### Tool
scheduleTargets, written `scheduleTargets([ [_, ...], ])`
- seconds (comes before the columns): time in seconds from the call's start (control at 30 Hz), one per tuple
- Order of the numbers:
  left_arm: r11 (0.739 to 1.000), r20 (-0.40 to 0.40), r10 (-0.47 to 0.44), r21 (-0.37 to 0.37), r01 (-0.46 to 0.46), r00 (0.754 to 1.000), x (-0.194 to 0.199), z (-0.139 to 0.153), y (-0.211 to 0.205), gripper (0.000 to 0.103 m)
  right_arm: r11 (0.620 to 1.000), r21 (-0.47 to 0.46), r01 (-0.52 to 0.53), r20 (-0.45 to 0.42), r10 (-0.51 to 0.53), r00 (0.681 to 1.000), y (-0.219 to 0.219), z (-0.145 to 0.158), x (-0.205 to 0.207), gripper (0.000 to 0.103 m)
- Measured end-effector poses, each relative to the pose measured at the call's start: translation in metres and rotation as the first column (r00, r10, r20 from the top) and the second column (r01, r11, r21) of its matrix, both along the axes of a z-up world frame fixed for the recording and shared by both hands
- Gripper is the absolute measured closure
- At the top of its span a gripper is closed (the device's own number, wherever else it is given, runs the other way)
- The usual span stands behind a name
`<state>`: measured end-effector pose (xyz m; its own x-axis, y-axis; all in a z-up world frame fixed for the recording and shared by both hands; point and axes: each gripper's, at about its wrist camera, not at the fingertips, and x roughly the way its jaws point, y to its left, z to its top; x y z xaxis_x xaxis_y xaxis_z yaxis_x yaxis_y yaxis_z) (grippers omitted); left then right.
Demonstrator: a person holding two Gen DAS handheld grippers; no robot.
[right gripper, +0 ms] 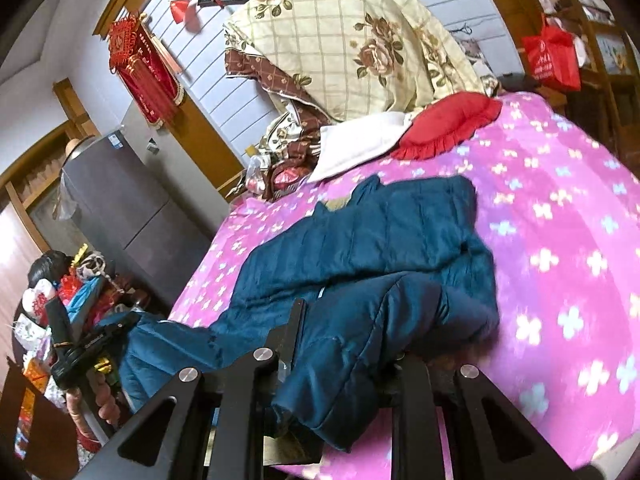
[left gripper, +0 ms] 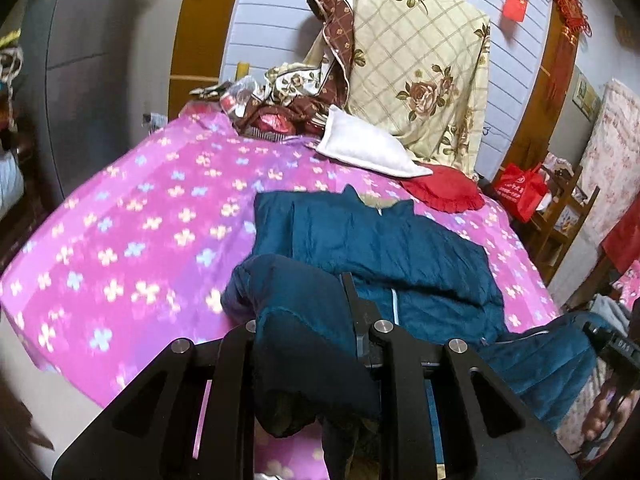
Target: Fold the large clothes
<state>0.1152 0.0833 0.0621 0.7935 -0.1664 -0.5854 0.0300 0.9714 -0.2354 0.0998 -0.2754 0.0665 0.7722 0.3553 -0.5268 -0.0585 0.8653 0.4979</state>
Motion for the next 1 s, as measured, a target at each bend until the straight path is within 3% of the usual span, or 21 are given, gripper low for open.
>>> scheduleTargets([
  [0.3,0.998,-0.004,0.03,0.055,-0.03,1.0,0.066,0.01,-0.01,0.085,0.996,-0.076,0.044,0.009,-0.043,0.999,-0.008,0.01,0.071,0.084],
  [0.7,0.992,-0.107,0.107,0.074,-0.1,0.988,0.21,0.002,-0.018,0.085,0.98,-0.168,0.105,-0.059,-0.116,0.991,-0.019,0.006,0.2,0.084],
  [1.0,0.962,-0.153,0.191,0.226,-0.154,0.97,0.295,-0.032,-0.04,0.085,0.97,-0.182,0.16,-0.129,-0.185,0.974,-0.041,-0.019,0.28,0.084],
])
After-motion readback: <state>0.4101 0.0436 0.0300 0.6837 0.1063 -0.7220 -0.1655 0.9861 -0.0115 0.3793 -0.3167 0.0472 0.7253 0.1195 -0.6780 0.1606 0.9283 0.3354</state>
